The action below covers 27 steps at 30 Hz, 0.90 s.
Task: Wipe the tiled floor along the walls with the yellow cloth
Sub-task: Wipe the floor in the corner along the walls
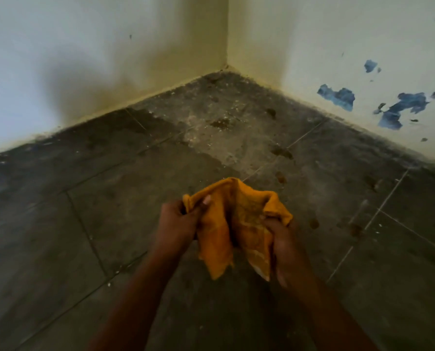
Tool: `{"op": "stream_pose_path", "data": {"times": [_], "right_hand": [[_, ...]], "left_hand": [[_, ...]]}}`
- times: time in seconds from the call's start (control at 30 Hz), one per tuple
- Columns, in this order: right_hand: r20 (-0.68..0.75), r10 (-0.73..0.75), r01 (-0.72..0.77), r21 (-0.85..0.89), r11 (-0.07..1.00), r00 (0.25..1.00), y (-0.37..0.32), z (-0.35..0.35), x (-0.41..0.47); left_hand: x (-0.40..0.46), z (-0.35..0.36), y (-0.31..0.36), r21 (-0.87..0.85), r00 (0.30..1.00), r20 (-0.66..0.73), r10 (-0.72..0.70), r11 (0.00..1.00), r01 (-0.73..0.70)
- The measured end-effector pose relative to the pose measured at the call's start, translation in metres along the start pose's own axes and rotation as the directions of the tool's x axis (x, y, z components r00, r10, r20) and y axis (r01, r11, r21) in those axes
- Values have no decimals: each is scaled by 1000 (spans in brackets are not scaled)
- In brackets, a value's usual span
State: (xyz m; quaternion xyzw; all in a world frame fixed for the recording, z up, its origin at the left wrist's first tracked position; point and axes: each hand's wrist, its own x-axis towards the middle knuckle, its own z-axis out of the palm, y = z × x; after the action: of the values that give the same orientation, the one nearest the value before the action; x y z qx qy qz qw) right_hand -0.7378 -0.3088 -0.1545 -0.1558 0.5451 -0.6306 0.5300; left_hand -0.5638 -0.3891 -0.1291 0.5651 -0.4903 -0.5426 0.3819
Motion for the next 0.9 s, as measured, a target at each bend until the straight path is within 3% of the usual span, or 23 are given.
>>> {"op": "stream_pose_path", "data": {"times": [0.07,0.13,0.33,0.4,0.43,0.53,0.63,0.7,0.77,0.8,0.9], "right_hand": [[131,130,-149,146,978,983,-10,-8,0],[293,192,-249,174,953,937,-16,-15,-5],[490,203,-357,244,902,848,-14,-35,-5],[613,216,-451,259,854,760,-7,-35,6],[664,217,-488,252,836,715,-9,-37,9],[647,299,-489,130,863,701,-12,-44,16],[683,301,-439,31,898,665,-32,-34,9],[691,325,-312,-150,938,646,-37,-23,8],[541,332,-173,-324,930,773,-44,-13,4],[508,305,-143,-332,932,806,-43,-12,3],[445,218,-145,-192,971,869,-37,-10,1]], "left_hand": [[16,-19,5,50,1000,-21,14,999,-13],[30,-34,12,128,999,21,32,991,-35],[41,-45,42,264,941,317,123,941,-212],[40,-39,56,296,893,426,142,911,-287],[42,-36,62,303,867,476,149,897,-321],[48,-24,78,319,780,612,130,862,-394],[52,-7,90,336,675,732,91,814,-474],[52,6,90,332,641,760,107,784,-525],[50,14,82,291,654,737,169,794,-533],[49,16,73,271,698,685,208,817,-510],[50,13,34,204,924,328,197,940,-273]]}}
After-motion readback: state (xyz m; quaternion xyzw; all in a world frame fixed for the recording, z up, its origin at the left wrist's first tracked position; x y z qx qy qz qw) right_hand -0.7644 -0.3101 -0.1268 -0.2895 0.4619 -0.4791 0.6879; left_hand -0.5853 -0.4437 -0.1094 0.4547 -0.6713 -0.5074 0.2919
